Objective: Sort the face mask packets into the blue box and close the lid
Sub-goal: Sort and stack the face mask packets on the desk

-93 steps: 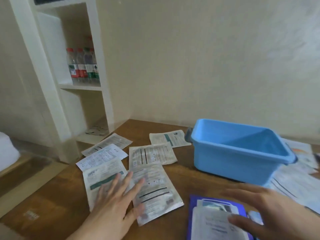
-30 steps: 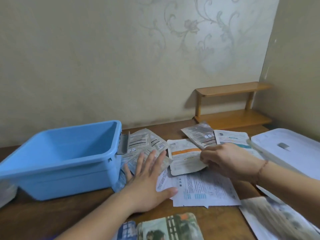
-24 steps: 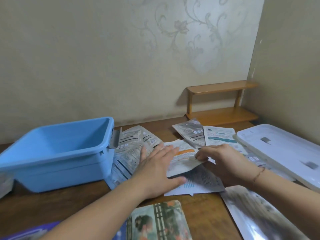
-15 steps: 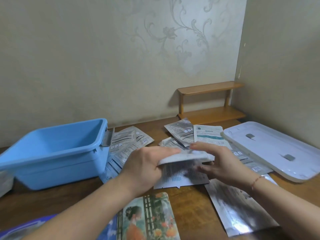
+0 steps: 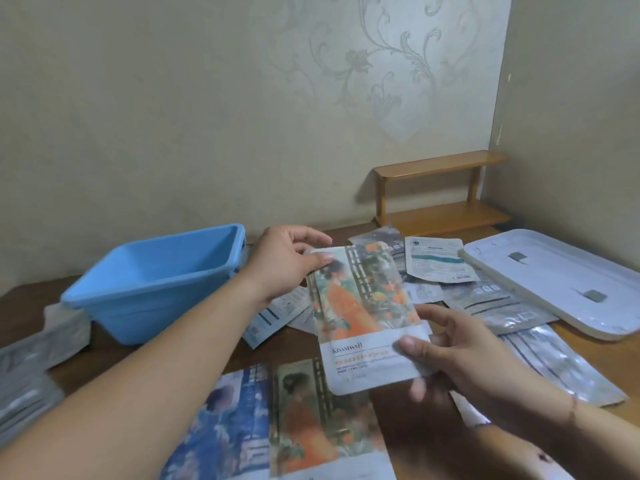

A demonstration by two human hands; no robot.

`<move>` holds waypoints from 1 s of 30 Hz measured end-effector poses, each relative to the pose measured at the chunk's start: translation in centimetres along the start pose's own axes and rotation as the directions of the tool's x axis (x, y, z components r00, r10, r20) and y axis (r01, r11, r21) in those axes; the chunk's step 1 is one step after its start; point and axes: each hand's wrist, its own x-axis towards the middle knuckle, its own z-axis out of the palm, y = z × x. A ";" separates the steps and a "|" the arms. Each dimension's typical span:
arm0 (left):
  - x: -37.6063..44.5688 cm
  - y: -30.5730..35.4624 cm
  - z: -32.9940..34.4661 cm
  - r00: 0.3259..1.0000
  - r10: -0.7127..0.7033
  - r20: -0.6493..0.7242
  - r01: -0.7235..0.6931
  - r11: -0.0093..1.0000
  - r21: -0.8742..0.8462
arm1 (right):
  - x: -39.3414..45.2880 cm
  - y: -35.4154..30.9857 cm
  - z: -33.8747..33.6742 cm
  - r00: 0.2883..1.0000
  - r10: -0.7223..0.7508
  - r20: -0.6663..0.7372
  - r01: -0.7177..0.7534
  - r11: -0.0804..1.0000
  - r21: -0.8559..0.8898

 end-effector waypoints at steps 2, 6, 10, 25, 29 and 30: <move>-0.9 -1.0 -0.1 0.998 -0.045 0.047 0.040 0.995 0.095 | -1.7 0.0 1.2 1.000 0.019 -0.022 -0.018 0.999 0.046; -3.6 -4.1 -0.3 0.980 -0.090 0.178 0.039 0.961 0.274 | -4.9 0.6 3.3 0.996 0.071 0.052 -0.067 0.994 -0.086; -6.6 -6.6 -0.1 0.962 -0.143 0.233 0.047 0.926 0.374 | -6.4 1.4 4.9 0.977 0.159 0.140 -0.113 0.950 -0.292; -8.9 -8.4 -1.6 0.979 -0.006 0.205 -0.101 0.855 0.509 | -6.4 1.3 6.3 0.960 -0.273 0.053 0.101 0.164 -0.981; -9.2 -8.2 -0.8 0.941 0.100 0.322 -0.254 0.839 0.481 | -5.5 3.8 7.5 0.890 -0.383 0.248 0.284 0.040 -0.958; -9.2 -8.1 -0.7 0.924 0.105 0.367 -0.300 0.795 0.528 | -5.1 4.6 7.9 0.895 -0.353 0.272 0.292 0.005 -0.956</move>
